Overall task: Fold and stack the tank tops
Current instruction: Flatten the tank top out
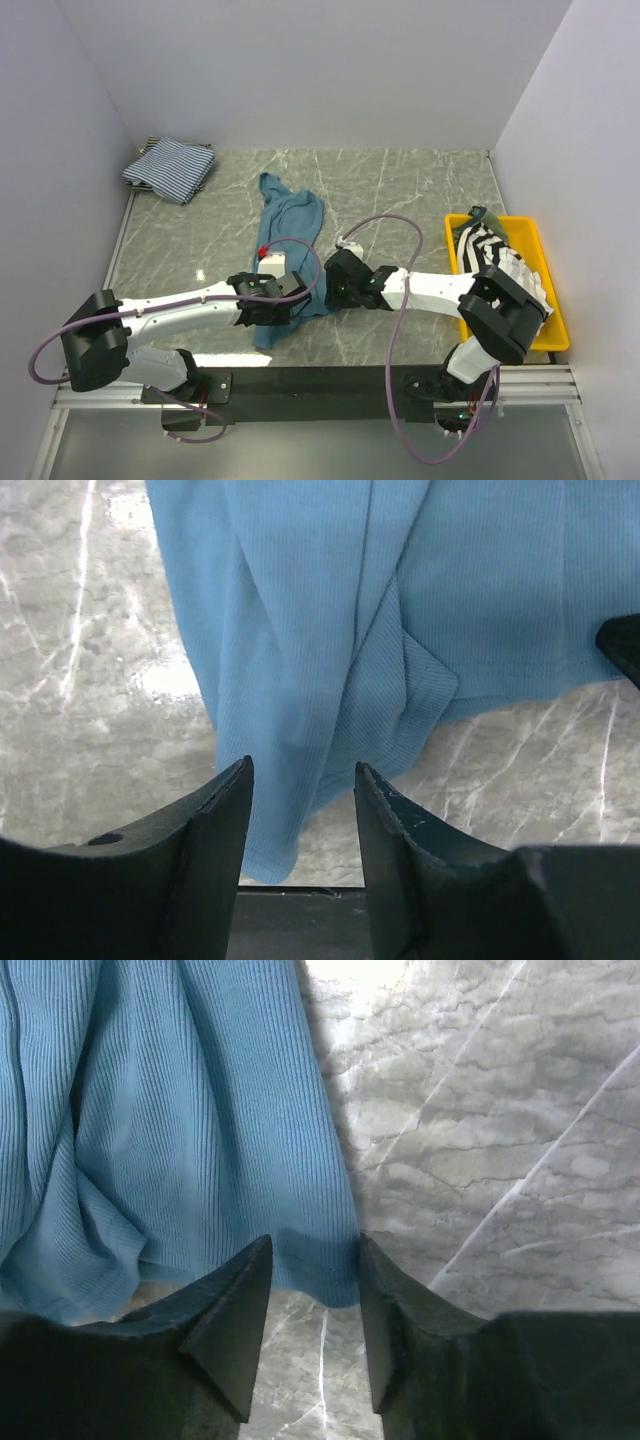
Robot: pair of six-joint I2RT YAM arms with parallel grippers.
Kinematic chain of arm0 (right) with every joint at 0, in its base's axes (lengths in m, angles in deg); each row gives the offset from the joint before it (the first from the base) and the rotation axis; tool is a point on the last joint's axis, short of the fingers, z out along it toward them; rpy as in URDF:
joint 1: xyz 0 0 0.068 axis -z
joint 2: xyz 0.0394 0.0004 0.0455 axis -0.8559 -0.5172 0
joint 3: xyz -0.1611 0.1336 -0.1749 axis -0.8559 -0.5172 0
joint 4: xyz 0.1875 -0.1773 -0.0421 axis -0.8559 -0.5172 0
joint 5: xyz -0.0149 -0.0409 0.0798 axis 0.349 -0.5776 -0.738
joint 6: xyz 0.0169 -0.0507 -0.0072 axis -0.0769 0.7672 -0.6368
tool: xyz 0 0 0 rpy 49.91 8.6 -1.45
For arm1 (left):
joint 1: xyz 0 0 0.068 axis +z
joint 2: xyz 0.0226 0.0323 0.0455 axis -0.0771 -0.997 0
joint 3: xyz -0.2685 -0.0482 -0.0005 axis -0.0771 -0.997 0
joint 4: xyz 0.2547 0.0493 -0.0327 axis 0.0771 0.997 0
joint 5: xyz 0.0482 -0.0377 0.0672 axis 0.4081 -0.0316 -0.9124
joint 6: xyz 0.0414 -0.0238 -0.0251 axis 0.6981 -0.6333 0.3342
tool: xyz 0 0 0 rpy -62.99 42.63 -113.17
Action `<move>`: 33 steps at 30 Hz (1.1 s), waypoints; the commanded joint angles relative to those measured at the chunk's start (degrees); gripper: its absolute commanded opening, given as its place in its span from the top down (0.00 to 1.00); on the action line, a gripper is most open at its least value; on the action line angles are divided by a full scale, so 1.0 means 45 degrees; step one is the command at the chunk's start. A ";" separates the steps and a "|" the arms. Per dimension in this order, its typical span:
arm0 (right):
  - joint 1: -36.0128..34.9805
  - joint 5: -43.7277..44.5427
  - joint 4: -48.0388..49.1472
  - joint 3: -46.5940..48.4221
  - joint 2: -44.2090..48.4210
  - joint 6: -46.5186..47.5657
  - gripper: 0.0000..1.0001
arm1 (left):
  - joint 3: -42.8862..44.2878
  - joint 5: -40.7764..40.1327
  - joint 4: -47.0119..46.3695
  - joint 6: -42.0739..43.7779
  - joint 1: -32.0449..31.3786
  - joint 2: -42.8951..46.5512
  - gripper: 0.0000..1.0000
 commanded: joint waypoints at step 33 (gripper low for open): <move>0.4243 0.1910 -0.1021 -0.1606 0.3907 0.0298 1.00 | -0.4705 0.3778 -0.6450 0.0508 0.5100 0.3202 0.84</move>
